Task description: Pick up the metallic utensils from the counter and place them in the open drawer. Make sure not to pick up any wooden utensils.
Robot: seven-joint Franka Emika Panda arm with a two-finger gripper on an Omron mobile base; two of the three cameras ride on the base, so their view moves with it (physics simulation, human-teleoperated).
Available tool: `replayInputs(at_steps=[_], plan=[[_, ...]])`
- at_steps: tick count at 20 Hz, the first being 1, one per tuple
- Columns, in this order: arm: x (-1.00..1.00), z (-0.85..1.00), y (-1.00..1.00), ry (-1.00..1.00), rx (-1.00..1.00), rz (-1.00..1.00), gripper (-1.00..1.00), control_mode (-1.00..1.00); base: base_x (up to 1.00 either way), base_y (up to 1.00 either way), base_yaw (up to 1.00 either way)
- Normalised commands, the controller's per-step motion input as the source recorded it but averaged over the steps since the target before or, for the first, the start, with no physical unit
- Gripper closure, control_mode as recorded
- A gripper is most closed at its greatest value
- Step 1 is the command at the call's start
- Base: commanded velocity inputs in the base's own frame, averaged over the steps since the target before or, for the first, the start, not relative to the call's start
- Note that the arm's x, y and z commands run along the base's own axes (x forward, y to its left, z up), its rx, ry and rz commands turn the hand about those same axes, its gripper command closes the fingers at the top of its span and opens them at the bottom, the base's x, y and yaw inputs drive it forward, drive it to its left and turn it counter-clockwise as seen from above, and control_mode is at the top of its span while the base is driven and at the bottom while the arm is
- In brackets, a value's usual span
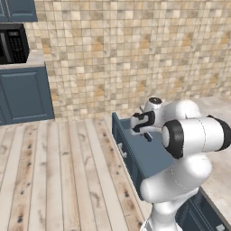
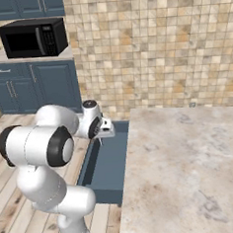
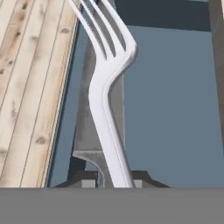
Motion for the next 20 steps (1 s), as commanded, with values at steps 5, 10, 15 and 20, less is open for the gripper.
replayInputs(at_steps=[5,10,15,20], plan=[[0.2,-0.61,0.05,0.09,0.0,0.0,1.0,-1.0,0.0,0.0,0.0],[0.13,-0.42,0.0,0.04,0.0,0.0,1.0,-1.0,0.0,0.0,0.0],[0.17,-0.34,0.0,0.03,0.0,0.0,1.0,-1.0,0.0,0.0,0.0],[0.09,-0.06,0.0,-0.02,0.0,0.0,1.0,-1.0,0.0,0.0,0.0]])
